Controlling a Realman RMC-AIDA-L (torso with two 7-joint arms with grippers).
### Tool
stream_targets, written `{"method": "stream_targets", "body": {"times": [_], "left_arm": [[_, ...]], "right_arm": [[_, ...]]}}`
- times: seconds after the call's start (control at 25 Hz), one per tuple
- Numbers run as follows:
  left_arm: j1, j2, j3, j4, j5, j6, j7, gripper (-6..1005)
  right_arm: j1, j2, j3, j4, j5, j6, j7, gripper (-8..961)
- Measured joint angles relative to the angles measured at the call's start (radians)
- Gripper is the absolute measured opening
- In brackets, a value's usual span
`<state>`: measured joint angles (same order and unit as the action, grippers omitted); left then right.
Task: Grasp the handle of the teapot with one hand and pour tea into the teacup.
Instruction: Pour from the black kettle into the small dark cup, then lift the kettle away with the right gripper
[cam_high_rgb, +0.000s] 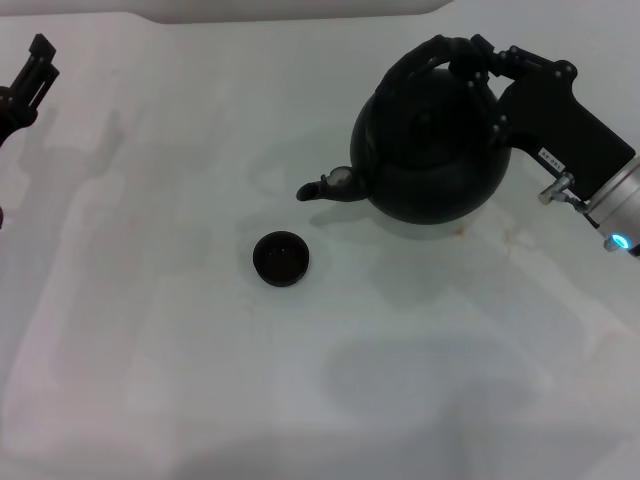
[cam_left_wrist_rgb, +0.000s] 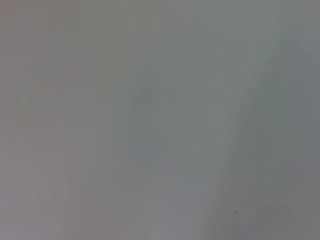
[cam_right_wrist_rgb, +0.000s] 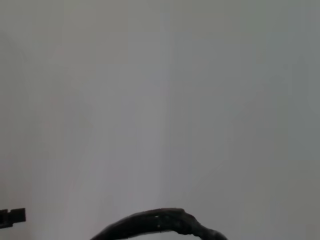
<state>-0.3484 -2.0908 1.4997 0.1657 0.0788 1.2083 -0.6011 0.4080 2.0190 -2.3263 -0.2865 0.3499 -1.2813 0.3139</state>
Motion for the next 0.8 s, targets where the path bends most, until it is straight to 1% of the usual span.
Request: {"method": "stream_targets", "body": {"times": [0.24,0.8], "left_arm": [[-0.001,0.0,0.001,0.0,0.001,-0.004,-0.006,893],[0.005,0.0,0.012,-0.002,0.001,-0.004,-0.031,893]], "right_arm": [[0.003,0.001,-0.021,-0.01,-0.003,0.016,-0.028,174],[0.004,0.004,-0.055,-0.043,-0.026,0.023,-0.199,171]]}}
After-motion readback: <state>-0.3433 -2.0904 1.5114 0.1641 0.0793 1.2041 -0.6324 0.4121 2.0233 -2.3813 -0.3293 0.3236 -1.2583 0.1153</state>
